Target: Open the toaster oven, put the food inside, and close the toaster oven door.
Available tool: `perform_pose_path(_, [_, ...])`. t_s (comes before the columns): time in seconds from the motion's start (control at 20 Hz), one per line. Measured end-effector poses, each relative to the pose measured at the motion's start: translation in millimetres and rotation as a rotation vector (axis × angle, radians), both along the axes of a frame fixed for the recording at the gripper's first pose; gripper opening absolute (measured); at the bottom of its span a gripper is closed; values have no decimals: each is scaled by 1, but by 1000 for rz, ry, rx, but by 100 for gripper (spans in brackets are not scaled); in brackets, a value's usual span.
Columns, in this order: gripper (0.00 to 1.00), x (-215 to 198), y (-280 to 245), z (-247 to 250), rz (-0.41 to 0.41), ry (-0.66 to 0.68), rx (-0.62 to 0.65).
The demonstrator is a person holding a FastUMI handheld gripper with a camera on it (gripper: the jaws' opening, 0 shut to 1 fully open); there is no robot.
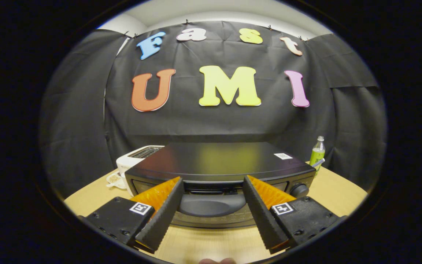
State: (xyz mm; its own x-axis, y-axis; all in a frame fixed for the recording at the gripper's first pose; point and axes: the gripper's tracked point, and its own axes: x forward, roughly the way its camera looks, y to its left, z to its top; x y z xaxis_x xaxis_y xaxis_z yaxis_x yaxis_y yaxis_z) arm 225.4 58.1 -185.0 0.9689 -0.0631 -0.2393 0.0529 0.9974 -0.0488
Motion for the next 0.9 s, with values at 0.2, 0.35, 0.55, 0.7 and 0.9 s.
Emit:
perform_pose_path(0.2, [100, -17, 2, 1, 5, 2, -24])
perform_pose_path(0.35, [100, -35, 2, -5, 12, -5, -18])
perform_pose_path(0.55, [100, -65, 0, -18, 29, 13, 2])
perform_pose_path(0.7, [100, -88, 0, -31, 28, 30, -20])
perform_pose_path(0.9, [100, -119, 0, -59, 52, 90, -7])
